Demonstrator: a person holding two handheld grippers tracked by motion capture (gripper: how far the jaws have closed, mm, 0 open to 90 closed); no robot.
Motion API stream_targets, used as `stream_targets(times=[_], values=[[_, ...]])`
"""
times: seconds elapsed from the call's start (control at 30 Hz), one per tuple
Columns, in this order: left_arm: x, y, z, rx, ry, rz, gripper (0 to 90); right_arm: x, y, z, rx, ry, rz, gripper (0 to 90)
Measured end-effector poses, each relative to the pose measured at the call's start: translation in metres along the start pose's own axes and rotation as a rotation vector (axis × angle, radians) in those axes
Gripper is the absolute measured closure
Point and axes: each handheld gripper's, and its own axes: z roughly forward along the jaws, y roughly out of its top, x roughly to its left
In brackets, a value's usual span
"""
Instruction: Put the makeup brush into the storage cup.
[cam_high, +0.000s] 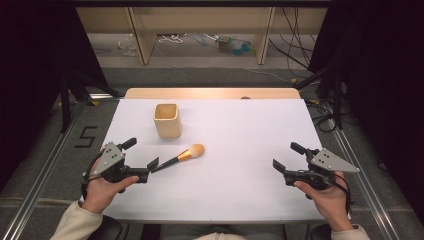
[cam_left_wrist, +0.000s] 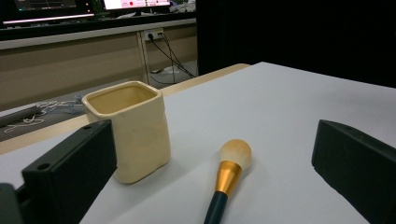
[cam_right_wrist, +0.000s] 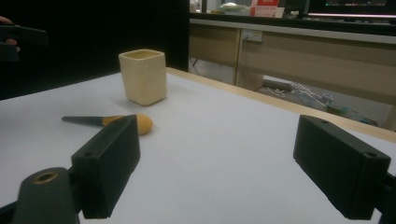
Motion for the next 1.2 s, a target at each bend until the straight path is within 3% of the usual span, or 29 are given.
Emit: stream_targets(times=[0.13,0.83,1.2], values=[[0.0,0.001,0.0,-0.007,0.004,0.005,0.0,0.0,0.0,0.001,-0.014,-0.018,-0.006,15.7],[0.0,0.007,0.01,-0.038,0.016,0.002,0.7,0.001,0.001,0.001,-0.006,-0.008,-0.006,15.8],[0.002,0.012,0.028,-0.038,0.01,0.009,0.6,0.001,0.0,0.003,-0.022,0.002,0.0,15.8]])
